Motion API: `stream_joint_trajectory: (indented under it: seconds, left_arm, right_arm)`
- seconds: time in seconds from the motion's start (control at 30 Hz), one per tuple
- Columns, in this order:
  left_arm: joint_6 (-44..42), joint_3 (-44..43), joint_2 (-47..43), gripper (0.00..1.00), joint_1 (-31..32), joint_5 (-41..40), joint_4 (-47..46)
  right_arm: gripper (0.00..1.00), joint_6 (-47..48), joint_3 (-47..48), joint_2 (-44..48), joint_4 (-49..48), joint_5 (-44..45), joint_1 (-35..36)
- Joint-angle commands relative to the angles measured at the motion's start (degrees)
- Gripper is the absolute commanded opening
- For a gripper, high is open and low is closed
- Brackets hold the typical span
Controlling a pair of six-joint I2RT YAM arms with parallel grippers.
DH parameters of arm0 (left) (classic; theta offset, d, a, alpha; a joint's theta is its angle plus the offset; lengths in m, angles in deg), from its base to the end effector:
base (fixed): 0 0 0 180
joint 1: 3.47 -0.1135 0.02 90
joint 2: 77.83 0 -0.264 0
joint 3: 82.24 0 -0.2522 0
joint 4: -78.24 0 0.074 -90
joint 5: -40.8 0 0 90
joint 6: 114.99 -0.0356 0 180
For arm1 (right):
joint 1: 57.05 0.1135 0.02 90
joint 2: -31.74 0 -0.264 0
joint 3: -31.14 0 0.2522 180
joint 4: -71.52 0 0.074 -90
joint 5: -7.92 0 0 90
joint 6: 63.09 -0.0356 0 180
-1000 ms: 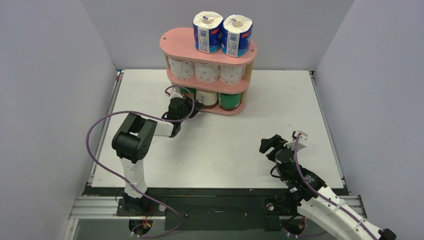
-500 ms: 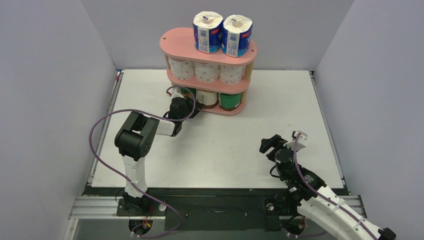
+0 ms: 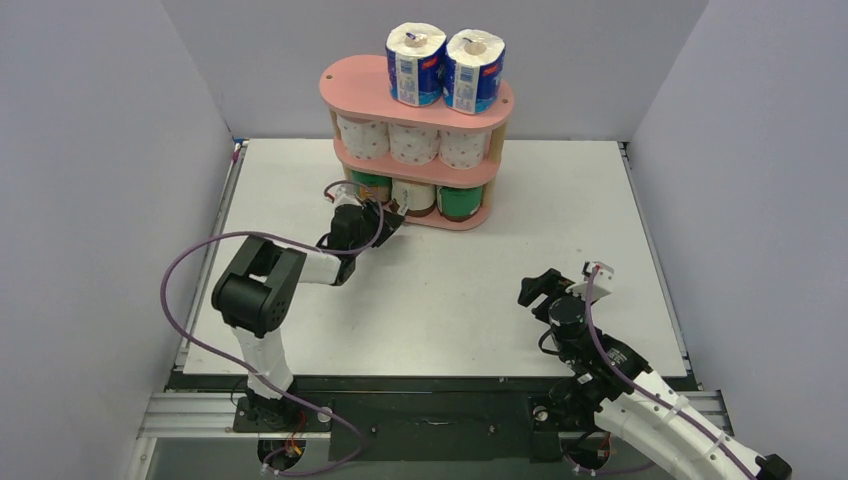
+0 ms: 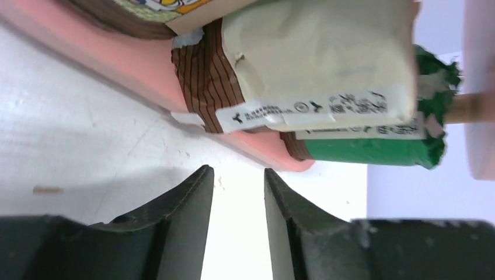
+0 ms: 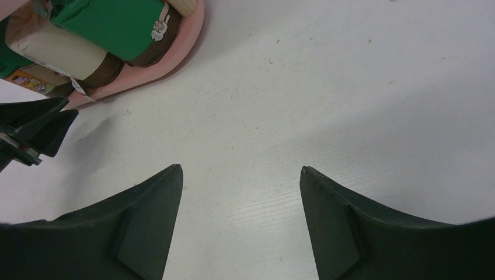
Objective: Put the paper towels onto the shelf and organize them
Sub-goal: Place the paper towel on the shelf, then reset both arms
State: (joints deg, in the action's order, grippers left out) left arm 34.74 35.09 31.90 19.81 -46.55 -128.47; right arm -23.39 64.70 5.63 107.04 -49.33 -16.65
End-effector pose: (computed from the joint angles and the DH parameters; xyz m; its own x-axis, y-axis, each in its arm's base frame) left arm 0.3518 -0.1531 0.1393 -0.5364 -0.7084 -0.4587 -0.0568 0.5726 -0.8179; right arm 0.1075 0.0662 0.2135 -0.3686 0.5360 -0.7595 0.1597 0.8414 0.5163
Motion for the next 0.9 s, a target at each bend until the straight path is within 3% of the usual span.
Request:
stream_joint_trajectory:
  seconds: [0.0, 0.07, 0.3, 0.37, 0.4, 0.6, 0.77, 0.87]
  left_arm:
    - [-1.0, 4.4, -10.3, 0.39, 1.4, -2.7, -0.2]
    - [-2.3, 7.2, -14.7, 0.52, 2.1, -4.6, 3.5]
    - [-5.1, 15.7, -33.6, 0.69, 2.6, -9.4, 12.5]
    - [-6.6, 17.3, -39.3, 0.84, 2.6, -10.8, 17.8]
    - [-7.1, 18.0, -41.1, 0.99, 2.6, -11.9, 19.4]
    - [-9.5, 16.6, -53.8, 0.96, 2.6, -17.3, 36.7]
    - [-3.9, 10.9, -57.8, 0.96, 2.5, -27.2, 57.2]
    - [-5.0, 8.3, -57.7, 0.96, 2.5, -29.5, 63.6]
  right_arm:
    - [0.70, 0.5, 1.6, -1.5, -1.8, -0.1, -0.4]
    - [0.73, 1.2, 2.2, -1.7, -1.8, -0.6, -0.4]
    - [0.75, 2.5, 4.5, -1.5, -0.8, -2.0, -0.3]
    - [0.75, 2.6, 4.7, -1.3, -1.0, -2.9, -0.3]
    - [0.75, 2.6, 5.0, -1.3, -1.2, -3.3, -0.3]
    - [0.78, 1.6, 6.2, -1.1, -0.7, -2.3, -0.1]
    - [0.86, -2.4, 8.5, -1.0, 0.3, -1.1, 0.1]
    - [0.87, -5.6, 8.2, -0.4, -1.1, -1.5, 0.0]
